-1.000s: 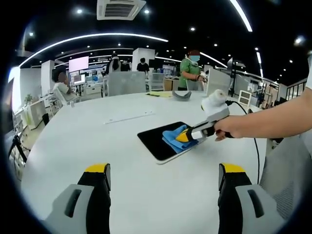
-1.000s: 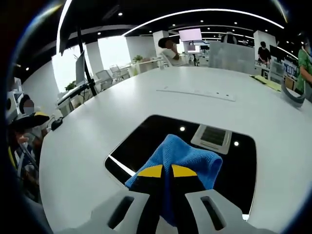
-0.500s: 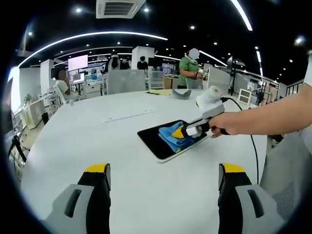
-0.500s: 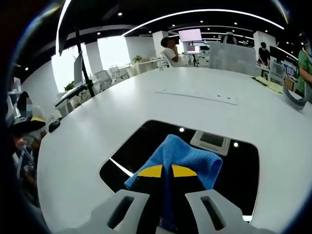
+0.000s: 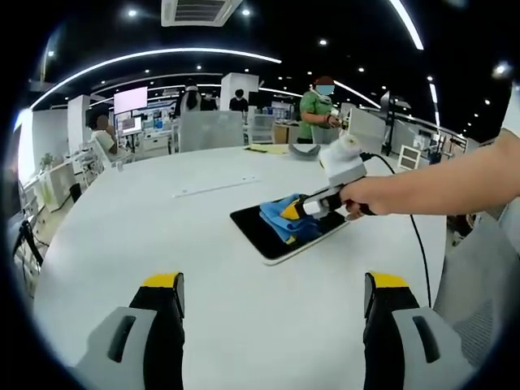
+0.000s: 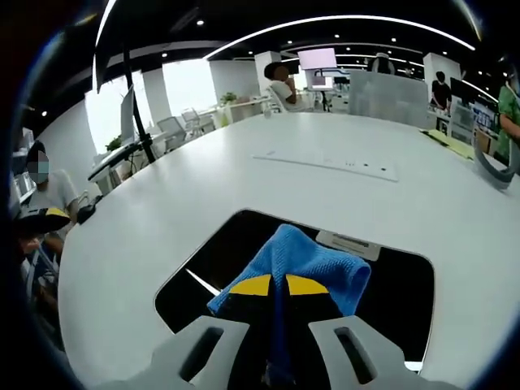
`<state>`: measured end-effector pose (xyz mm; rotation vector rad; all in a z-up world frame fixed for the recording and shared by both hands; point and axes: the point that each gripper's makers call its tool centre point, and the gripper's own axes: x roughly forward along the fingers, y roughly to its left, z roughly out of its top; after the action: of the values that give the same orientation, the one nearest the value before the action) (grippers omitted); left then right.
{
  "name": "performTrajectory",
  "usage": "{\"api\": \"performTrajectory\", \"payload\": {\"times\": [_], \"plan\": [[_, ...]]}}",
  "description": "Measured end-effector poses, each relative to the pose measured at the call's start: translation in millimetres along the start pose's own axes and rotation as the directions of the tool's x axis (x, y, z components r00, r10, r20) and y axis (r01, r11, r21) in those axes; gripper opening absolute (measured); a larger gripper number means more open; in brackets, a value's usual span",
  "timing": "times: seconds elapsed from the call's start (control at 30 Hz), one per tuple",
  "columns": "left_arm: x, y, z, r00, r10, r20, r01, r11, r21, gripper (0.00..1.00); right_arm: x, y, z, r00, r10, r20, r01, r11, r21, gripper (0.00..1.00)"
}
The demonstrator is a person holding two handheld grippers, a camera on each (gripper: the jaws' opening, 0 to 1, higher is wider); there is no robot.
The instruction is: Wipe the mirror surface with the cleaning cloth until all visible marks leave the cleaned area.
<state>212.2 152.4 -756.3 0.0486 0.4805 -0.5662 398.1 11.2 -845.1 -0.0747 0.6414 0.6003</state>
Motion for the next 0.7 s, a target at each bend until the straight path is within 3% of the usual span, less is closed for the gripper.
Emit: {"api": "performTrajectory", "payload": {"times": [0.7], "plan": [[6.3,3.0,-9.1,1.000,-0.001,-0.020,0.000,1.000,-0.020,0.92,15.0,-11.1,12.8,1.000,-0.008,0.023,0.007,1.000,0.025,0.00]]}}
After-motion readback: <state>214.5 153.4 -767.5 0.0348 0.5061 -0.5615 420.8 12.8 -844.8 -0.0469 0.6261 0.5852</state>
